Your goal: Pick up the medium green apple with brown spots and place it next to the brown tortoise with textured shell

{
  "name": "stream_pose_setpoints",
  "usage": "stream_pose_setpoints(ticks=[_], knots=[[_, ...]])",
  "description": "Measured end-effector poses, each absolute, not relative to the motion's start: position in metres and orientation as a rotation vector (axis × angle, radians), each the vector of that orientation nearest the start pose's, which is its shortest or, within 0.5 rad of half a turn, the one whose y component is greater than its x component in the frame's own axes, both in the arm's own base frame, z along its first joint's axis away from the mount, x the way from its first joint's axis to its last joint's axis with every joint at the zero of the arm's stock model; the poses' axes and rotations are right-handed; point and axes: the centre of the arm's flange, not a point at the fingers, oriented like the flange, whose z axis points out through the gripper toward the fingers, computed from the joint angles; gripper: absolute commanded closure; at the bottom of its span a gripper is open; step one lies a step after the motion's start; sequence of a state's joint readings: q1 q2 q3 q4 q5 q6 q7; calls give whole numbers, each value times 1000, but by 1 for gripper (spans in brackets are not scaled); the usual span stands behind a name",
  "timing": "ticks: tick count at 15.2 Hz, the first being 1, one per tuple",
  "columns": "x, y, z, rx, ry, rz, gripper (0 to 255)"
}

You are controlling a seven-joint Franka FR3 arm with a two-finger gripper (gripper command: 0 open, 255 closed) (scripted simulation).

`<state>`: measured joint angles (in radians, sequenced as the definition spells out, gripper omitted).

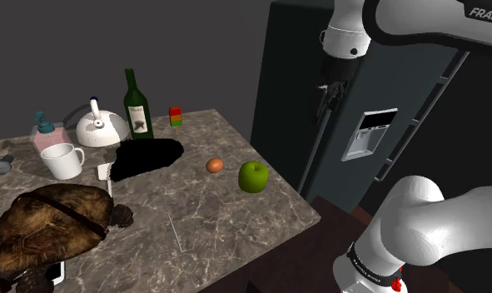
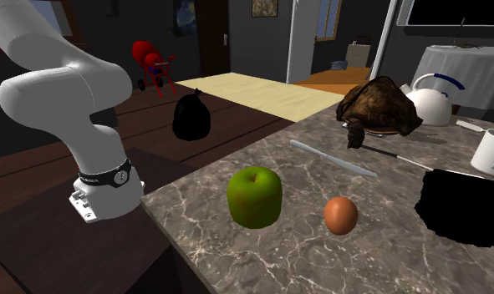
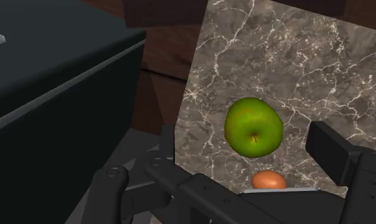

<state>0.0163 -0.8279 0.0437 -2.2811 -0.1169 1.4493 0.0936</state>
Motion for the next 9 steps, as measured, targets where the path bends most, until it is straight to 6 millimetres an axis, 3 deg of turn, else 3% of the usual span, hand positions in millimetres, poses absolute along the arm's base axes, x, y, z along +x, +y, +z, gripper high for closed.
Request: stream_pose_setpoints(ticks=[3,9], knots=[[295,6,616,-3282,10,8,0],[354,3,563,-3215,-428,89,0]])
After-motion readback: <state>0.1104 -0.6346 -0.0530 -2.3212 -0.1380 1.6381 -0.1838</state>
